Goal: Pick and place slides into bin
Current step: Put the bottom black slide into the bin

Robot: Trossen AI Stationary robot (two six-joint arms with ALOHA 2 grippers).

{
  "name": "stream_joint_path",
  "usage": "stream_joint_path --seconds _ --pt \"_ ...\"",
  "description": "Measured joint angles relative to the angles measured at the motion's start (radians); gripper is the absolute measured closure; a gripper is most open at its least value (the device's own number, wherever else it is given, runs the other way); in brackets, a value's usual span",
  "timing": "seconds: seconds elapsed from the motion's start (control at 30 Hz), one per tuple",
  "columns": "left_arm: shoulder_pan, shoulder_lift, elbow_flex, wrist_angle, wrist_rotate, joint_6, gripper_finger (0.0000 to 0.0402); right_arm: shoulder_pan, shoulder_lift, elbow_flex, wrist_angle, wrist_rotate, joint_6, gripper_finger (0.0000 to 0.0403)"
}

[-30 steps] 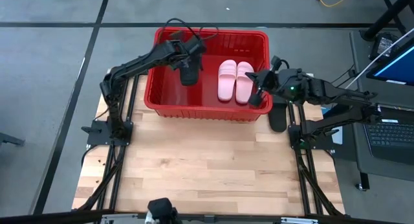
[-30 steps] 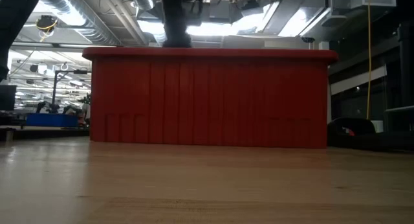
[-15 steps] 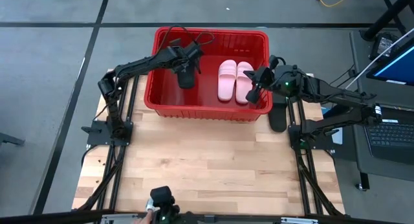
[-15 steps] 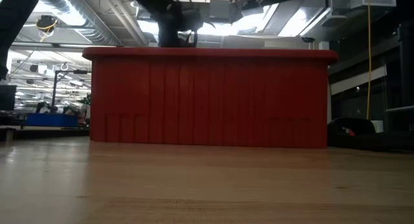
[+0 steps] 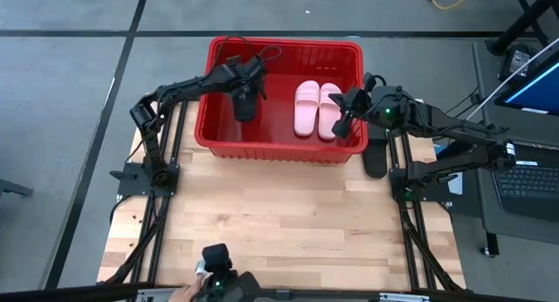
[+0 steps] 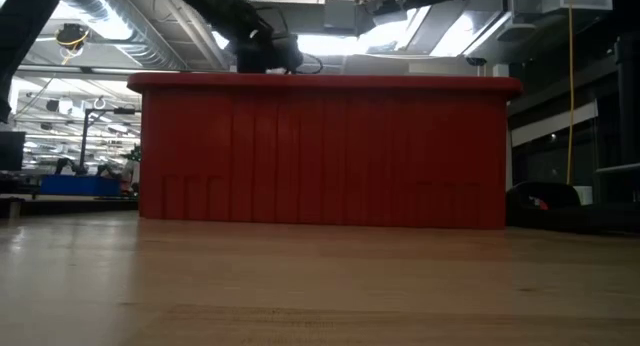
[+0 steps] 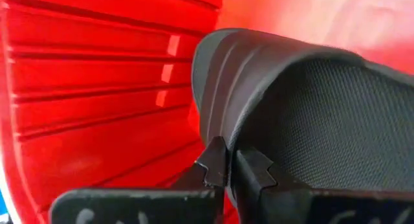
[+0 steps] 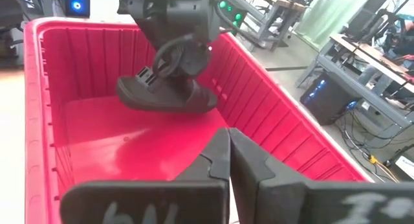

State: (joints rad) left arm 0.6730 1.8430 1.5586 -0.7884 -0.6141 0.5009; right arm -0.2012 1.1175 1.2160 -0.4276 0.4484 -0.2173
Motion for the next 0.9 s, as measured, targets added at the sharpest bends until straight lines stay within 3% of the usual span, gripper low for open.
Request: stream_joint_path --seconds 0.2,0.4,0.9 --pt "0.032 -0.001 0.0 0.026 0.009 0.043 0.0398 0.0 0.0 0.0 0.006 0.0 0.001 0.0398" --pt "0.071 -0.006 0.0 0.025 0.091 0.036 0.0398 0.0 0.0 0.0 0.006 0.0 0.007 0.0398" --pt "0.12 -0.006 0.0 -0.001 0.106 0.071 0.0398 0.0 0.0 0.0 0.004 0.0 0.03 0.0398"
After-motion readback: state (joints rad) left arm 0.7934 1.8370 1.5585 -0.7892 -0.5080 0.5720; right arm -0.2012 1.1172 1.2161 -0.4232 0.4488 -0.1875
